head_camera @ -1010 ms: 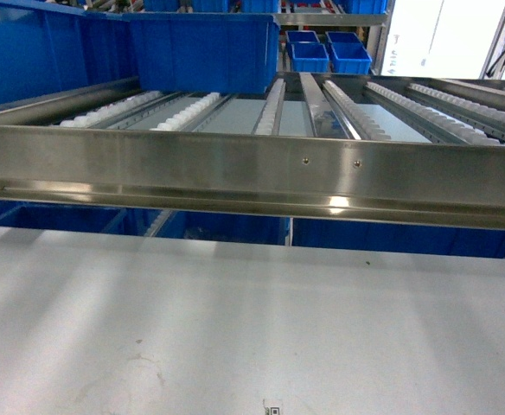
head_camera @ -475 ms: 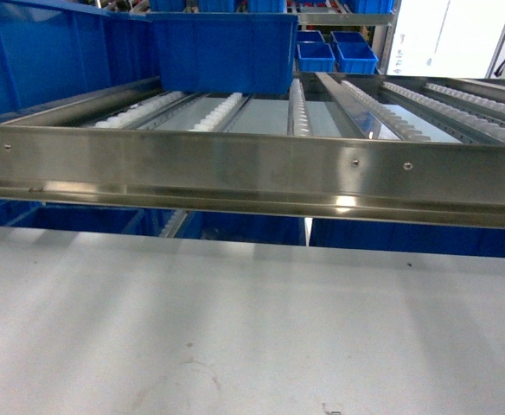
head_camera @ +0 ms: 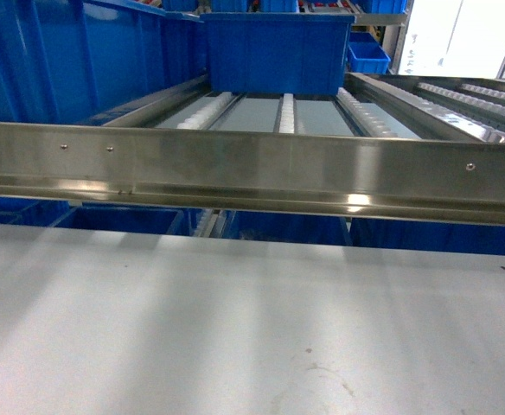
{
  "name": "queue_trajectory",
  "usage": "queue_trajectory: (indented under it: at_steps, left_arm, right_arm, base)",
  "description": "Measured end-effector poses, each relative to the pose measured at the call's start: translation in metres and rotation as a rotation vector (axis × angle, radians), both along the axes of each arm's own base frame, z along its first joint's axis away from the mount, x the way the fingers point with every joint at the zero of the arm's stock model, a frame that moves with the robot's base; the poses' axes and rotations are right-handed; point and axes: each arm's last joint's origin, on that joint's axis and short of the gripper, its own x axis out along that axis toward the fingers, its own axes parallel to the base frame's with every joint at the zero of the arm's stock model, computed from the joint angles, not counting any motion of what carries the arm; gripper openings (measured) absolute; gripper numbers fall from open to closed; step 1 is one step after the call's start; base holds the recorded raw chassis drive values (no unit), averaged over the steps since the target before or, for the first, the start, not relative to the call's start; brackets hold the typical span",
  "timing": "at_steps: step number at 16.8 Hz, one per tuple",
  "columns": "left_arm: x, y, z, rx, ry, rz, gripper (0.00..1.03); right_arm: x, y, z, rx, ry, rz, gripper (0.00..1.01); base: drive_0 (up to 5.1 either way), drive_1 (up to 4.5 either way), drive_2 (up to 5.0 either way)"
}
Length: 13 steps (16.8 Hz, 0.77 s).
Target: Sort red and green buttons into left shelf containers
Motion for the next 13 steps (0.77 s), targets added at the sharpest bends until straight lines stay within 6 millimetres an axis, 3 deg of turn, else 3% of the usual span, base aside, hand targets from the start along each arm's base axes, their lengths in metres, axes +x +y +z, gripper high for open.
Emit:
queue_trajectory:
  at_steps: [13]
  left_arm:
    - [-0.0002, 0.0, 0.0002, 0.0, -0.002, 0.0, 0.27]
  right_arm:
    - [-0.0001, 0.0, -0.0003, 0.0, 0.001, 0.0, 0.35]
  base:
    - [-4.4, 0.59, 4.1]
